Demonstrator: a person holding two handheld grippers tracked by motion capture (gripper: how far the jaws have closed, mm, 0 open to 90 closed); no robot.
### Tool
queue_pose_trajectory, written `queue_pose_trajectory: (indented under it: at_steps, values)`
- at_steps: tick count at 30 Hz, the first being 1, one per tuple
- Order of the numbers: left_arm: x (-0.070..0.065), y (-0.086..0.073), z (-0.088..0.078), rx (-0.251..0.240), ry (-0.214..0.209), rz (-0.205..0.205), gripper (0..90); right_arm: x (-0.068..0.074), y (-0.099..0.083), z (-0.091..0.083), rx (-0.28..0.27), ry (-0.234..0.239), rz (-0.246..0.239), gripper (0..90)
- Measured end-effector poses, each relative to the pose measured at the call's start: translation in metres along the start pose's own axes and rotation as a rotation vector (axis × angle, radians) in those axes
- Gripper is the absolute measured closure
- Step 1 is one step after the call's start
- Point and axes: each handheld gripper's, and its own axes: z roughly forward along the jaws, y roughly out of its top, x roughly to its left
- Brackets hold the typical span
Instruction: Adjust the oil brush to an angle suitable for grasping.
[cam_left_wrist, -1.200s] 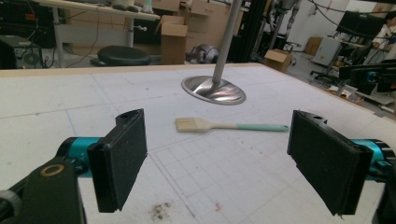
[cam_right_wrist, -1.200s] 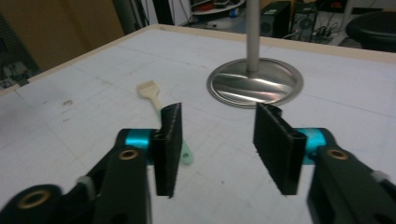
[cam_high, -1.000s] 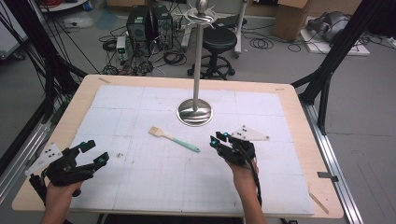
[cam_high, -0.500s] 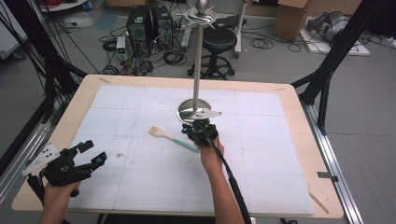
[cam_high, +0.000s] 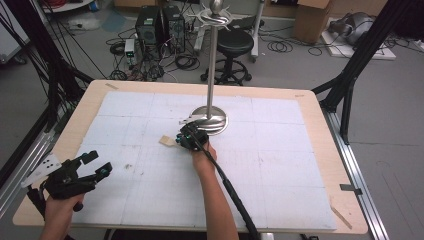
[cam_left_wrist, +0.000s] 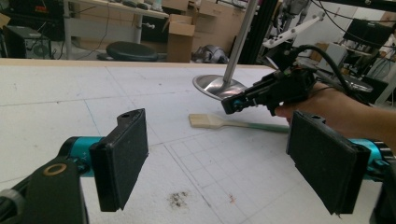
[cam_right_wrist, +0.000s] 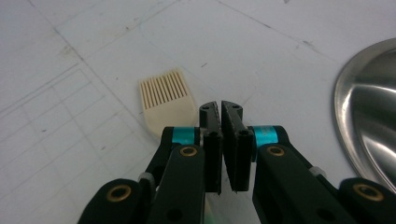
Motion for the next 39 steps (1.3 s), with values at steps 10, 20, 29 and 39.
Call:
queue_pose_trajectory:
  at_steps: [10, 20, 29, 39]
  values:
    - [0.002, -0.001, 0.0, 0.01, 0.003, -0.005, 21.4, 0.003, 0.006, 0.009, 0.056, 0.067, -0.016, 89.9]
    - [0.001, -0.001, 0.001, 0.012, 0.0, -0.008, 21.5, 0.024, 0.005, 0.005, 0.111, 0.149, -0.091, 89.9]
    - [0.0, -0.001, 0.002, 0.017, -0.004, -0.005, 23.1, 0.04, -0.005, -0.008, 0.14, 0.211, -0.133, 89.8]
    - [0.0, -0.002, 0.003, 0.027, -0.003, 0.0, 23.1, 0.051, -0.021, -0.024, 0.146, 0.251, -0.155, 89.8]
